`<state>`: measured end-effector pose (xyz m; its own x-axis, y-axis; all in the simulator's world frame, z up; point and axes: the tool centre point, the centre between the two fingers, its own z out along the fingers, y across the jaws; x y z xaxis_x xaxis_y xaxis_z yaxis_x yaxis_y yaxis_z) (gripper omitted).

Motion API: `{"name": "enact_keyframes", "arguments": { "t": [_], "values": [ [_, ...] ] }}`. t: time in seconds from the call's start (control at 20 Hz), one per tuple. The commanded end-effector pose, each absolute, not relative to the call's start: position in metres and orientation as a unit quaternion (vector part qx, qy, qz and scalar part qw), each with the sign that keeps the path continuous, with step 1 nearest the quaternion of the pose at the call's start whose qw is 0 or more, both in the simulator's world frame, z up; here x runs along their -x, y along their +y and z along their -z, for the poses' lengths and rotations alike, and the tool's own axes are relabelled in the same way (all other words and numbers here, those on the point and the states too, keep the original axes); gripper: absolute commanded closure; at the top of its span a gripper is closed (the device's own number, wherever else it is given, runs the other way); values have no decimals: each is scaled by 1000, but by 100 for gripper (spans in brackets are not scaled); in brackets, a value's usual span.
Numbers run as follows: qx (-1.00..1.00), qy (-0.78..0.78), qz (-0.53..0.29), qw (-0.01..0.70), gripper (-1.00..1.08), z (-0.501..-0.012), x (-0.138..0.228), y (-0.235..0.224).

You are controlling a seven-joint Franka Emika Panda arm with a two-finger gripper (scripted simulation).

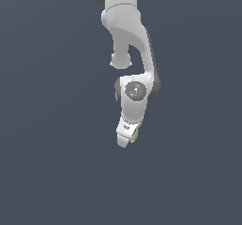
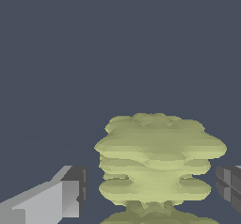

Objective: Pick up the object and move it to a goal position.

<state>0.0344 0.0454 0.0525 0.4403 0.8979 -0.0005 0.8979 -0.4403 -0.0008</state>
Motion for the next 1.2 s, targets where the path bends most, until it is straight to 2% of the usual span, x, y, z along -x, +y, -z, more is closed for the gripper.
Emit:
{"name": "enact_keyframes", "arguments": {
  "t": [0.0,0.2,0.25,0.85,1.15],
  "values": [
    [848,-529,0,0,-92,-43,-35,45],
    [848,-529,0,0,-92,-40,-36,45],
    [848,-529,0,0,108,-40,-36,45],
    [849,-529,0,0,108,-42,-37,45],
    [848,-529,0,0,108,-60,-44,42]
  ]
}}
